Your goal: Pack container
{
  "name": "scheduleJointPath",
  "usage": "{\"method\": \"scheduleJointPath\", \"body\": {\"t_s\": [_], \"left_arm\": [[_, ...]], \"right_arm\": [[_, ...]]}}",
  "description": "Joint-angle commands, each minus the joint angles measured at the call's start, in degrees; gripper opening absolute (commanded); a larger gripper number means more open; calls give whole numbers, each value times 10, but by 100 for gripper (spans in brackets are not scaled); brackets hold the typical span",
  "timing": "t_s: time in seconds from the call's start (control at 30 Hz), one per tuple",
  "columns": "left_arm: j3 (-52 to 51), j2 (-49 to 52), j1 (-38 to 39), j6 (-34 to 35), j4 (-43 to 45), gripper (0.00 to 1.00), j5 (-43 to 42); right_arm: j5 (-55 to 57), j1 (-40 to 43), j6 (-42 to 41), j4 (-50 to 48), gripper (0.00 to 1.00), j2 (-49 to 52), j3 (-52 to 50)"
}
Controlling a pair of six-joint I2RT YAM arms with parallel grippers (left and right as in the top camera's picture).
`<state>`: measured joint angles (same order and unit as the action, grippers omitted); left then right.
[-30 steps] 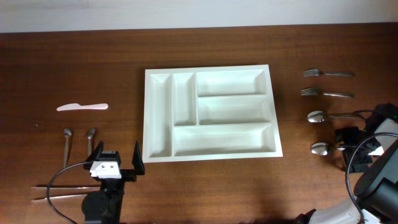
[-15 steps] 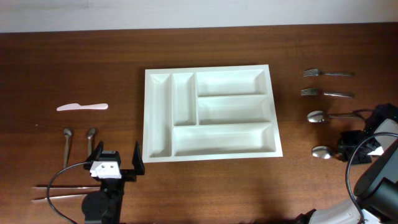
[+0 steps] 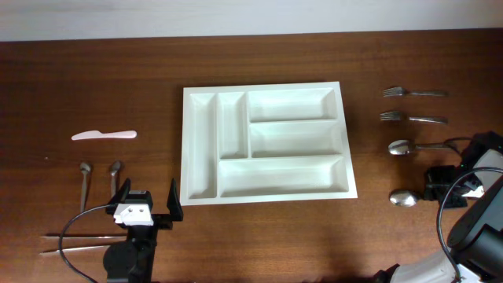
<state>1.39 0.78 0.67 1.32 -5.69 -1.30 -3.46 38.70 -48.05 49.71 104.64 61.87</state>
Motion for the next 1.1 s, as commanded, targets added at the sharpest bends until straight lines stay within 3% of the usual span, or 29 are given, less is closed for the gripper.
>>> {"method": "scheduleJointPath", "body": {"t_s": [0.0, 0.23, 0.4, 0.57, 0.8, 0.87, 0.9, 1.0, 1.07], "left_arm": [[-4, -4, -3, 5, 2, 99, 2], [-4, -4, -3, 5, 2, 99, 2], [-4, -4, -3, 5, 2, 99, 2], [-4, -4, -3, 5, 2, 99, 2], [-4, -4, -3, 5, 2, 99, 2], [-4, -4, -3, 5, 2, 99, 2], [-4, -4, -3, 5, 2, 99, 2], [-4, -4, -3, 5, 2, 99, 2], [-4, -4, -3, 5, 2, 99, 2]], "right_arm": [[-38, -1, -4, 27, 4, -2, 59], [-103, -63, -35, 103, 4, -6, 192], [-139, -171, -99, 120, 4, -6, 265], [-138, -280, -211, 96, 4, -4, 269], [-114, -347, -215, 45, 4, -4, 269], [-109, -345, -215, 48, 11, -4, 269], [-108, -341, -215, 49, 23, -4, 269], [-97, -320, -214, 50, 44, -4, 269], [-72, -301, -210, 55, 54, -4, 269]]}}
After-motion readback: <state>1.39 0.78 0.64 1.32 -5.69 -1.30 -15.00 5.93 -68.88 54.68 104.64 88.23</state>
